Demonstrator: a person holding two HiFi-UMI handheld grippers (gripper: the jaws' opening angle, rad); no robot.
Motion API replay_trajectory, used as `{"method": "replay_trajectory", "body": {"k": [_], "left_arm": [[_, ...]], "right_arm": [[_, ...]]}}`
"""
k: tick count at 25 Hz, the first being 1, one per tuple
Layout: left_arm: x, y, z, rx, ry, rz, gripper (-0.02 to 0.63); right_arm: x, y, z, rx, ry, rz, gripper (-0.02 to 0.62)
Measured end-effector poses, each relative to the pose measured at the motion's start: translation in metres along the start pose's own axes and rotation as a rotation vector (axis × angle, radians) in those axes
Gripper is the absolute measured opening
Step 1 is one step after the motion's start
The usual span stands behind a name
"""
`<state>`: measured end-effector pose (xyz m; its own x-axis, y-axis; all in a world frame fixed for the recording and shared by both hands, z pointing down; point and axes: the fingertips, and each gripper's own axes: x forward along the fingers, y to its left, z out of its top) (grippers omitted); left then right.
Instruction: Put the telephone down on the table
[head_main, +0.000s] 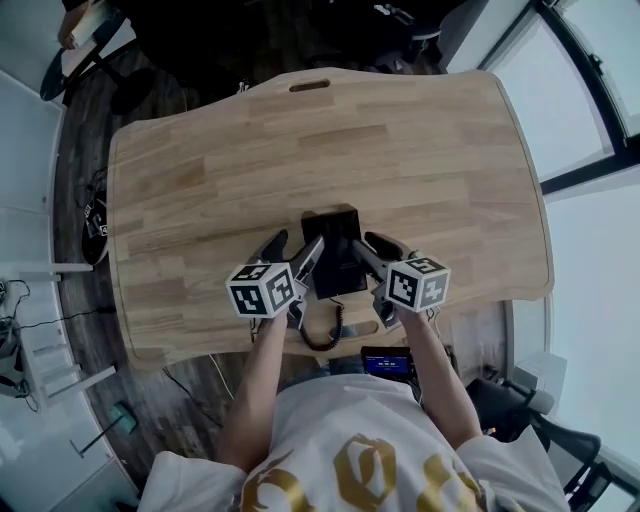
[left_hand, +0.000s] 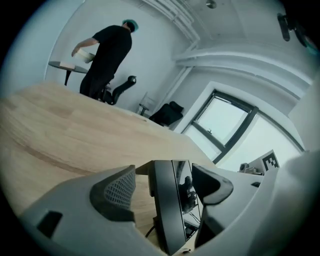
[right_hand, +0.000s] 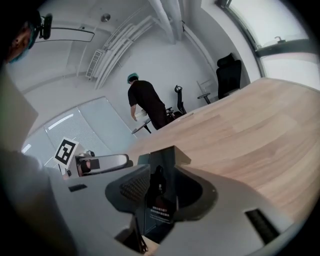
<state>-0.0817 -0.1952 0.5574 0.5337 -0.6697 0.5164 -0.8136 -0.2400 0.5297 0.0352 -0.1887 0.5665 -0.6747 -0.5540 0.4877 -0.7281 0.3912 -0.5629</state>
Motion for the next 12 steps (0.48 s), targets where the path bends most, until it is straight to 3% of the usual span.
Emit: {"method": "replay_trajectory", "body": {"k": [3, 4, 5, 7, 8, 10, 12], "left_arm": [[-0.02, -0.014, 0.01, 0.081, -0.049, 0.011, 0.337], [-0.026, -0.019, 0.012, 0.104, -0.064, 0.013, 0.326], [-0.032, -0.024, 0.015, 0.122, -0.081, 0.016, 0.274], [-0.044, -0.034, 0.02, 0.139, -0.117, 0.007, 0.084], [-0.05, -0.041, 0.021, 0.135, -0.13, -0.016, 0.035], [-0.063, -0.055, 0.02, 0.13, -0.149, -0.063, 0.015], [-0.078, -0.062, 0.017, 0.157, -0.169, -0.055, 0.009]], "right_arm": [[-0.017, 0.013, 0.011, -0.054, -0.079, -0.047, 0.045], [-0.022, 0.019, 0.014, -0.08, -0.103, -0.058, 0.031], [-0.028, 0.026, 0.017, -0.107, -0.125, -0.068, 0.026], [-0.038, 0.041, 0.023, -0.156, -0.168, -0.087, 0.021], [-0.044, 0.05, 0.026, -0.179, -0.19, -0.096, 0.02], [-0.056, 0.067, 0.032, -0.231, -0.234, -0.118, 0.018], [-0.068, 0.084, 0.036, -0.282, -0.27, -0.143, 0.017]]}}
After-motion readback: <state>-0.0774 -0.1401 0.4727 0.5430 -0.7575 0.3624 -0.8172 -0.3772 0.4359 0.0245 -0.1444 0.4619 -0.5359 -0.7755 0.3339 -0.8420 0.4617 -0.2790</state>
